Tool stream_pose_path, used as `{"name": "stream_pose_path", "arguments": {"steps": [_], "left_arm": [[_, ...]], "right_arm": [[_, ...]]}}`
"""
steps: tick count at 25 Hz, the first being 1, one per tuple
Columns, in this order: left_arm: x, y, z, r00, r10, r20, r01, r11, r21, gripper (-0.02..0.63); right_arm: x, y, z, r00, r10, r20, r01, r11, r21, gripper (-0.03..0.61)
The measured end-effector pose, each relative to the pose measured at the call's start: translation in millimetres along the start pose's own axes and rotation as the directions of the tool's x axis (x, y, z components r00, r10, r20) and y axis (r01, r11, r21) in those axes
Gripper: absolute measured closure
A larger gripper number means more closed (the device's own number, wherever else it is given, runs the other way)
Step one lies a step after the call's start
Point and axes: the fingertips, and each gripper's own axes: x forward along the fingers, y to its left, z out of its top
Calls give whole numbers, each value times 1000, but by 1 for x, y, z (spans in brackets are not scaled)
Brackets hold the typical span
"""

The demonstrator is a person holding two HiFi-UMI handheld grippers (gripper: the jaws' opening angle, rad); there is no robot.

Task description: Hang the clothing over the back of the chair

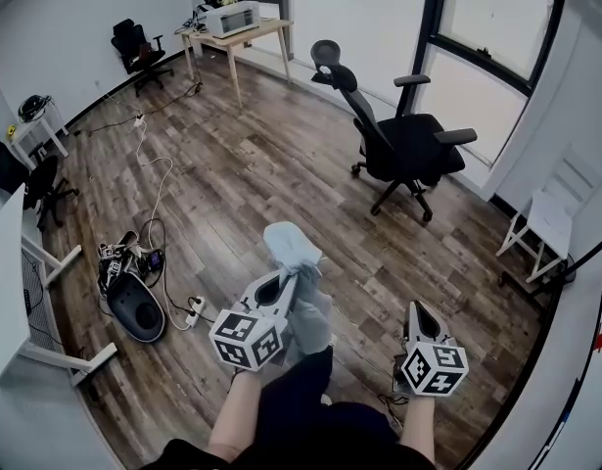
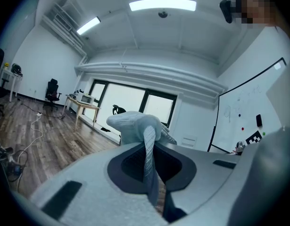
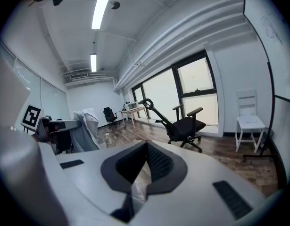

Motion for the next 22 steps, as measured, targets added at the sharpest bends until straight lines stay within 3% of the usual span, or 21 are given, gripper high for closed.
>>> {"name": "stream_pose_path", "arguments": {"steps": [11,22], "left_arm": [[110,32,47,998,-64,7,64,998,3,595],[179,72,61,997,-74,-8,74,997,0,595]], "right_arm": [[92,-33,59,999,-39,12,39,999,-2,578],[170,-44,87,999,-36,6,36,999,0,578]]}}
